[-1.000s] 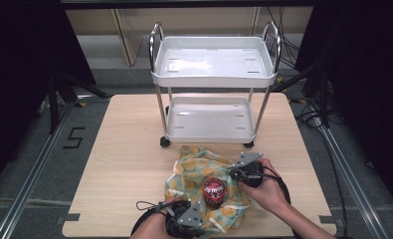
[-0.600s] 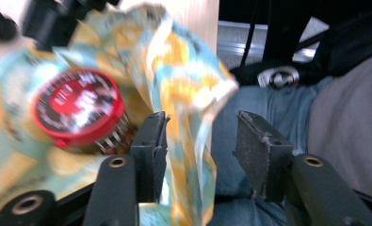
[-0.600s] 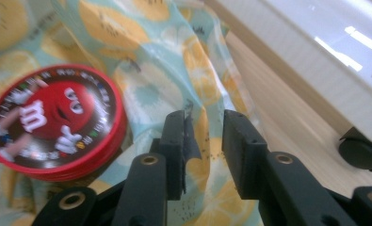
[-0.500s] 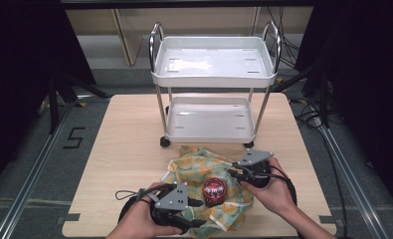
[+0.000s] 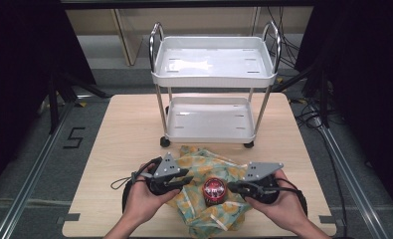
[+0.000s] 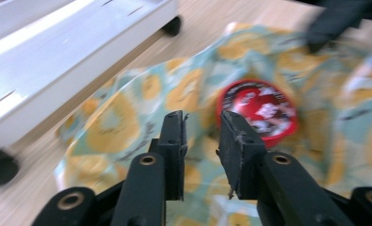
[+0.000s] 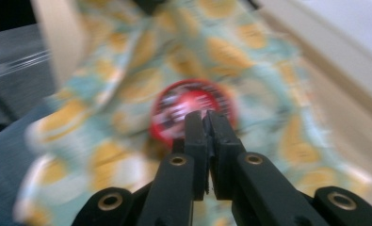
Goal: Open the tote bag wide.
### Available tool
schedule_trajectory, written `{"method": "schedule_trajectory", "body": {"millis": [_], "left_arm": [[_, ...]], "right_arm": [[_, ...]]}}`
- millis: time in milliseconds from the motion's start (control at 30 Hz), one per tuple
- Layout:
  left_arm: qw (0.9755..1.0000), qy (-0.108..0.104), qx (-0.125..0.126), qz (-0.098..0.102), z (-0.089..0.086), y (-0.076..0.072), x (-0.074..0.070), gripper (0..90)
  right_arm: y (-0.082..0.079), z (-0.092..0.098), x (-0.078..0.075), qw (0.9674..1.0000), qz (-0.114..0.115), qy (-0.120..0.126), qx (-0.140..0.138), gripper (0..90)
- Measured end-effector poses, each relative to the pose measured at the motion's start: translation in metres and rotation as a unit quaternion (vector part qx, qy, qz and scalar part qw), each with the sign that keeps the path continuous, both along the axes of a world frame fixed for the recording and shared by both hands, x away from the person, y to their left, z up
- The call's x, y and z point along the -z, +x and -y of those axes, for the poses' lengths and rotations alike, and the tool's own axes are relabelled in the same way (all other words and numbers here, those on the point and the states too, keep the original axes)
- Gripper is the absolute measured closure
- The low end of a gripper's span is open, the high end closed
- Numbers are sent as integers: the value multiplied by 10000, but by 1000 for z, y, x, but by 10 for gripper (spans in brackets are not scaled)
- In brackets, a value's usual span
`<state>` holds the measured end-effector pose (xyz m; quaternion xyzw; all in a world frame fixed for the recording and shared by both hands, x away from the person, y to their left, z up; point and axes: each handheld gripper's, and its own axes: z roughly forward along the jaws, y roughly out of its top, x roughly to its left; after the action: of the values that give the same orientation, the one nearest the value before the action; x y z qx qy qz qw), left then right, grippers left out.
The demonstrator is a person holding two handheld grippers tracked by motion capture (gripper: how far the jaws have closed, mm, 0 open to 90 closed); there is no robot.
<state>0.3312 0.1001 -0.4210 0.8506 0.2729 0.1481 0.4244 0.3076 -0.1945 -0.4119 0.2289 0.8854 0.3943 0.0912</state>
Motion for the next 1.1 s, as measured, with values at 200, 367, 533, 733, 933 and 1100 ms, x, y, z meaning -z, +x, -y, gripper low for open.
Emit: {"method": "schedule_trajectory", "body": {"millis": [200,367,533,733,933,1100], "left_arm": [[9991,-90,-247,-335,-12,6,22,726],[9984,-58,-362,-438,-19,10,32,726],[9980,-74,-398,-478,-21,14,39,726],[9984,-31,-347,-435,-20,18,46,720],[9984,-13,-347,-456,-17,19,54,704],[9986,-45,-378,-368,-18,17,52,643]], "right_arm": [[-19,2,25,9984,-319,-439,-154,864],[-16,6,45,9976,-471,-506,-42,862],[-13,7,55,9954,-683,-667,2,863],[-13,7,63,9948,-785,-639,74,859],[-10,8,68,9935,-882,-701,151,838],[-10,9,66,9952,-746,-586,249,748]]}}
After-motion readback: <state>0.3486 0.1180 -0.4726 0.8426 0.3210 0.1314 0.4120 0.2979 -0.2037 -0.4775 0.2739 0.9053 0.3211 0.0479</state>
